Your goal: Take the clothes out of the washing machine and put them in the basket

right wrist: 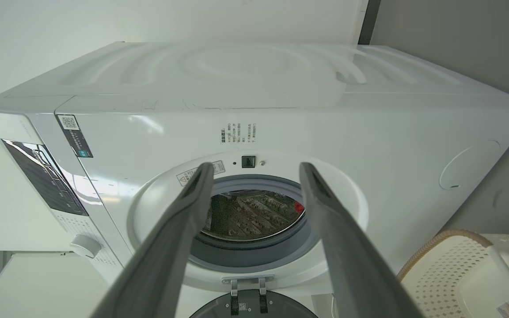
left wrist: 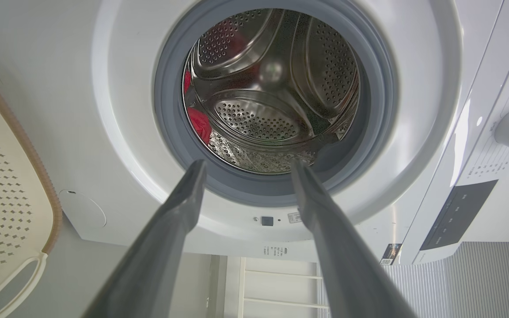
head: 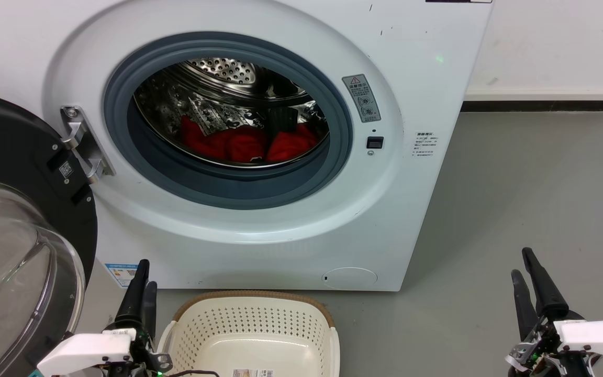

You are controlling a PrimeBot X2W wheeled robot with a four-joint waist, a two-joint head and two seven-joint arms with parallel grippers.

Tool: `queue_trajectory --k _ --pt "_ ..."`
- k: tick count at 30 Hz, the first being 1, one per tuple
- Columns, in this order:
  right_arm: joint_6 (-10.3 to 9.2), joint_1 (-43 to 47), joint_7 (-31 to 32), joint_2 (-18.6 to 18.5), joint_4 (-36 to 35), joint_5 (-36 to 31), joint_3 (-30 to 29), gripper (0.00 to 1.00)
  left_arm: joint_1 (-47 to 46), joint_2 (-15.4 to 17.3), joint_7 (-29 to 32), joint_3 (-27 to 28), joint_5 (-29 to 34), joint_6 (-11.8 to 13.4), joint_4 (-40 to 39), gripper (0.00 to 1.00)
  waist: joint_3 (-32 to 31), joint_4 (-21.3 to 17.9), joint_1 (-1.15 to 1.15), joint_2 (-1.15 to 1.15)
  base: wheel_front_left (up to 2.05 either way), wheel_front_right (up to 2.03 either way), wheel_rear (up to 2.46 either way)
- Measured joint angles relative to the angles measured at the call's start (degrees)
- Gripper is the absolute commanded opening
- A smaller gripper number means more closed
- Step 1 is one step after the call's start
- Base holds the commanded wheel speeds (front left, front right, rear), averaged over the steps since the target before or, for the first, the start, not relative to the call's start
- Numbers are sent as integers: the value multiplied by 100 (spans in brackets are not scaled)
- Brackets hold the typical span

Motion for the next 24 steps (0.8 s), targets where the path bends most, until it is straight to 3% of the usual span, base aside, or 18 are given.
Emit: queue_trajectory --k 9,24 --pt "0 4 -223 -1 -14 -990 -138 100 48 -1 -232 310 711 0 -43 100 -1 -7 0 0 0 0 0" --pt "0 -1 -566 -3 -940 -4013 -222 100 43 1 -565 702 2212 174 -770 100 33 -16 0 0 0 0 0"
